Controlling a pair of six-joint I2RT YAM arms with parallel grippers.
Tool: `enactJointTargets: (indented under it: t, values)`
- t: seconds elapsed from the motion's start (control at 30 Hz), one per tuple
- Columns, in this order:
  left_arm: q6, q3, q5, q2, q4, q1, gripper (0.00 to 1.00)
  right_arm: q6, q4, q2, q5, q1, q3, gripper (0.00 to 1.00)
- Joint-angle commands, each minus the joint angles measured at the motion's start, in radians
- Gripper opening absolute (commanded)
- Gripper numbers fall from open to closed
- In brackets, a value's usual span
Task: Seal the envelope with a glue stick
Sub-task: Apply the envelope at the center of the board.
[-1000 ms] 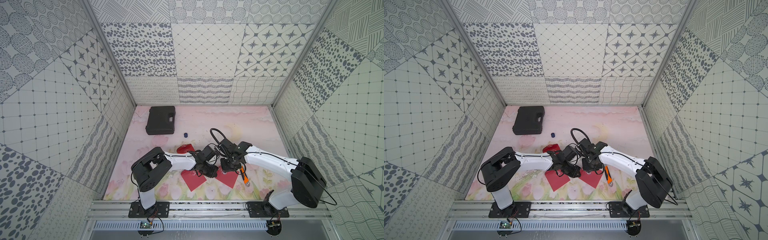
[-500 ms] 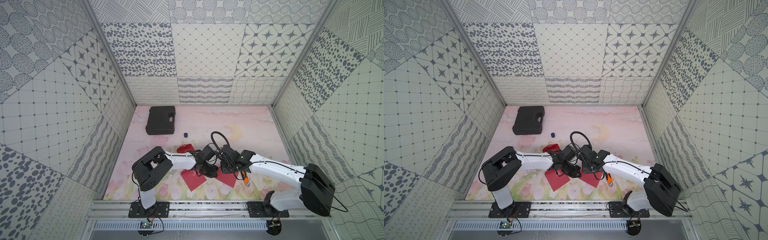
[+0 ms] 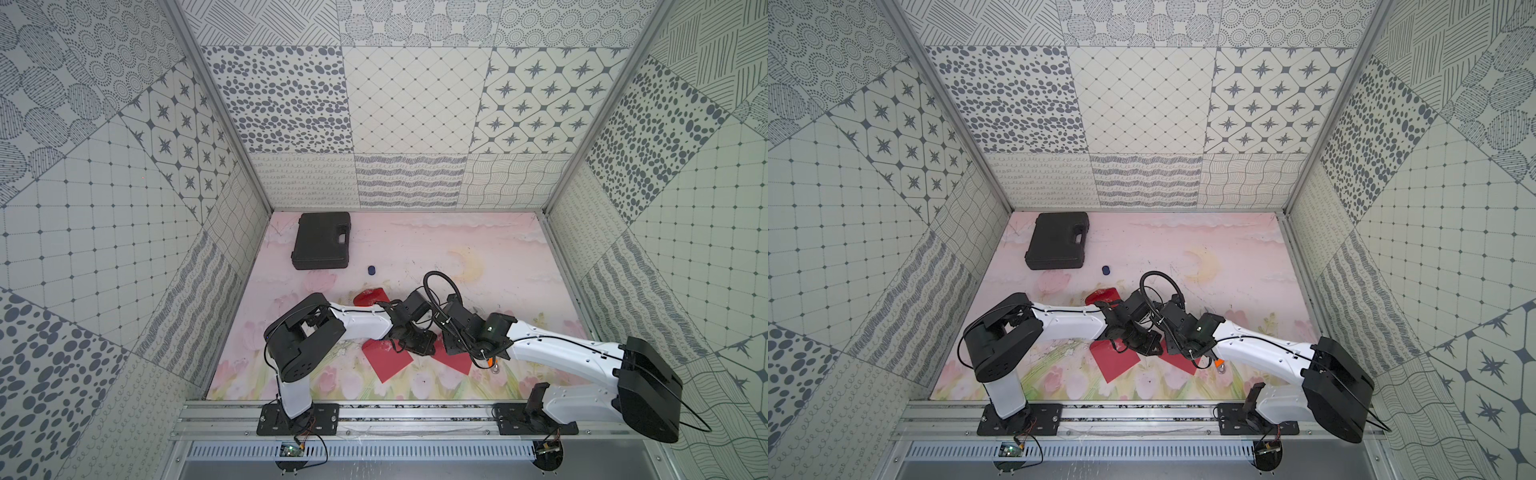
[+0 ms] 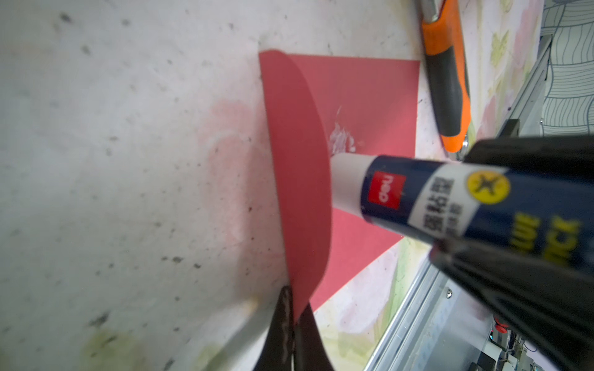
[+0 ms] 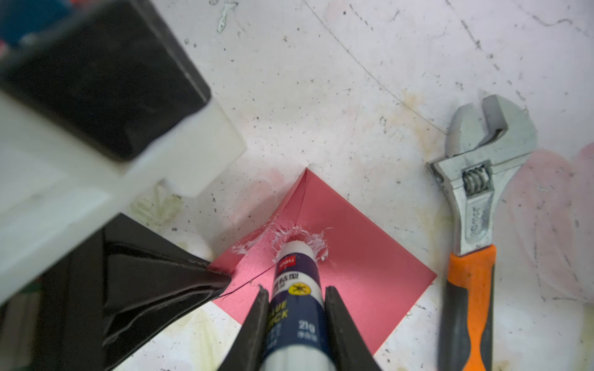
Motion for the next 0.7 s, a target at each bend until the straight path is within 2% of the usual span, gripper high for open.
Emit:
enactJointTargets:
  t: [0.0,0.17,0.4,0.67]
  values:
    - [-0.002,-0.001,-0.018,0.011,-0.061,0.006,0.0,-0.007,0.039,-0.011,-0.003,0.025,-0.037,0.0]
    - [-0.005,0.001,-0.016,0.013,-0.061,0.007,0.0,-0.013,0.056,-0.007,0.022,0.039,-0.042,0.0]
    - [-0.005,0.002,-0.015,0.013,-0.063,0.008,0.0,0.022,0.031,-0.021,0.184,0.042,-0.052,0.0]
    - [-0.004,0.005,-0.015,0.015,-0.067,0.007,0.0,0.025,0.036,-0.028,0.21,0.048,-0.071,0.0]
